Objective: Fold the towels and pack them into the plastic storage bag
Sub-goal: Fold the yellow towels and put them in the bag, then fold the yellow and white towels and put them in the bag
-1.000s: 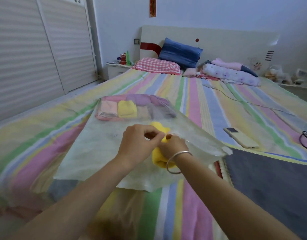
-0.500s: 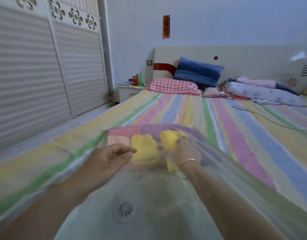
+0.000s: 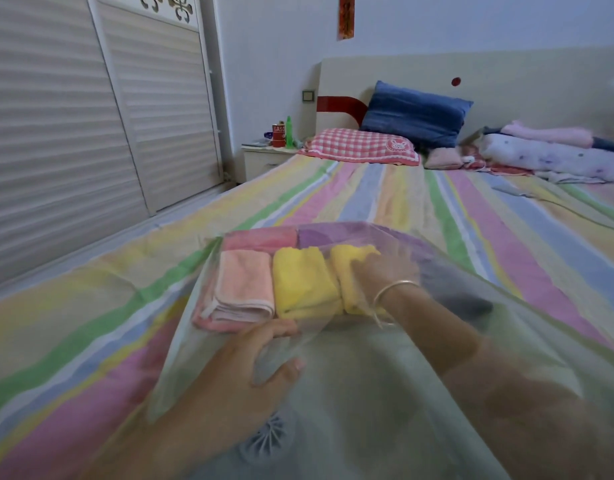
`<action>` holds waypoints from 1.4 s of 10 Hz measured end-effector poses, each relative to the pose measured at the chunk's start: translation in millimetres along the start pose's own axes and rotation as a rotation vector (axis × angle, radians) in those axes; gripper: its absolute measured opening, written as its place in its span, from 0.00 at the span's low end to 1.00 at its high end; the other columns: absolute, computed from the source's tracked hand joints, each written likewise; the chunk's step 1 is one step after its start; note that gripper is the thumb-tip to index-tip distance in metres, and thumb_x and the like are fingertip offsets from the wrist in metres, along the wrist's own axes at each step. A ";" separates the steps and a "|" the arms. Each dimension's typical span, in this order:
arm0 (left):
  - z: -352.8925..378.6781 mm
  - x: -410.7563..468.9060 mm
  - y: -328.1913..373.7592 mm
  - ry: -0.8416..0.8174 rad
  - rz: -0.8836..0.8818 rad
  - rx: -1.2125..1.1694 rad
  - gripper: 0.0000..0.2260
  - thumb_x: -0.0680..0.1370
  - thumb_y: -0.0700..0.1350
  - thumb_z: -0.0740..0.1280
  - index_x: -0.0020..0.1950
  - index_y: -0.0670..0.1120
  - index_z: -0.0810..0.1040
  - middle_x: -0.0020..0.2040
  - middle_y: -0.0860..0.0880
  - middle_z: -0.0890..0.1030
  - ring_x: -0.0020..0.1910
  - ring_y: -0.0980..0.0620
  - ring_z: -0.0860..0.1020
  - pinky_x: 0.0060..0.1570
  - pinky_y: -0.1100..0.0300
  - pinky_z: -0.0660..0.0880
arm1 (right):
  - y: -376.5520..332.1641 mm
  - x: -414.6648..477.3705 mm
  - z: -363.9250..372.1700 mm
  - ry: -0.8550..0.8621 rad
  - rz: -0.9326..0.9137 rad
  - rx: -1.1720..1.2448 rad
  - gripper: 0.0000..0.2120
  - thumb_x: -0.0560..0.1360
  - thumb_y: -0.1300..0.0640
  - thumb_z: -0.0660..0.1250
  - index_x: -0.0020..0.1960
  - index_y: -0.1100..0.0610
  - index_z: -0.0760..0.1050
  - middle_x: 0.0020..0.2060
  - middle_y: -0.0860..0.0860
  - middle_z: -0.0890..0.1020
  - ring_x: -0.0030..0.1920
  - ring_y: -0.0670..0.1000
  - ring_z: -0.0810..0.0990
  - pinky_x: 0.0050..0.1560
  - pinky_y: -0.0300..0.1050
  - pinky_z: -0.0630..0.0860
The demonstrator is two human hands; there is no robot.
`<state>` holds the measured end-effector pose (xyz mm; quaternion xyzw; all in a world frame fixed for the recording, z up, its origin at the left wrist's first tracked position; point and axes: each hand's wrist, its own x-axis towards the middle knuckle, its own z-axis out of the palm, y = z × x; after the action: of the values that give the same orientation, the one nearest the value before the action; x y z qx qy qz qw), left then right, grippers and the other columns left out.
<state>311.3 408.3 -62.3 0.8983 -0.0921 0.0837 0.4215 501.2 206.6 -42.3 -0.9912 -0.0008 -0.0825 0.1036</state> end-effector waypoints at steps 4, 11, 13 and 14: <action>3.6 -11.4 6.9 -0.040 0.089 0.326 0.31 0.67 0.71 0.50 0.68 0.64 0.65 0.68 0.72 0.61 0.69 0.72 0.57 0.68 0.70 0.55 | 8.4 7.3 47.5 -0.056 -0.308 -0.160 0.42 0.65 0.36 0.26 0.75 0.46 0.54 0.72 0.51 0.63 0.72 0.59 0.56 0.71 0.60 0.51; 141.3 -144.6 279.6 -0.611 0.159 0.627 0.22 0.78 0.58 0.63 0.70 0.54 0.69 0.67 0.51 0.74 0.65 0.50 0.73 0.63 0.54 0.71 | 233.1 -460.5 -163.7 -0.301 -0.246 0.535 0.11 0.76 0.57 0.66 0.56 0.48 0.81 0.52 0.43 0.83 0.53 0.39 0.79 0.55 0.33 0.74; 193.2 -197.0 301.1 -0.340 0.288 0.739 0.15 0.79 0.52 0.61 0.64 0.50 0.72 0.61 0.49 0.73 0.62 0.47 0.72 0.56 0.53 0.73 | 324.4 -521.7 -184.5 0.020 -0.045 0.175 0.06 0.72 0.42 0.67 0.43 0.43 0.75 0.40 0.41 0.77 0.42 0.41 0.74 0.42 0.35 0.71; 211.4 -236.0 315.5 -0.249 0.577 0.326 0.09 0.74 0.51 0.63 0.53 0.53 0.76 0.51 0.55 0.75 0.53 0.53 0.75 0.49 0.59 0.72 | 336.8 -545.7 -186.7 -0.096 -0.195 0.065 0.22 0.65 0.29 0.63 0.49 0.44 0.74 0.44 0.38 0.71 0.48 0.40 0.68 0.43 0.32 0.66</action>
<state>23.5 69.4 -15.5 0.8940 -0.3782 0.1029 0.2173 -61.4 -152.8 -20.7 -0.9853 -0.1047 -0.0443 0.1272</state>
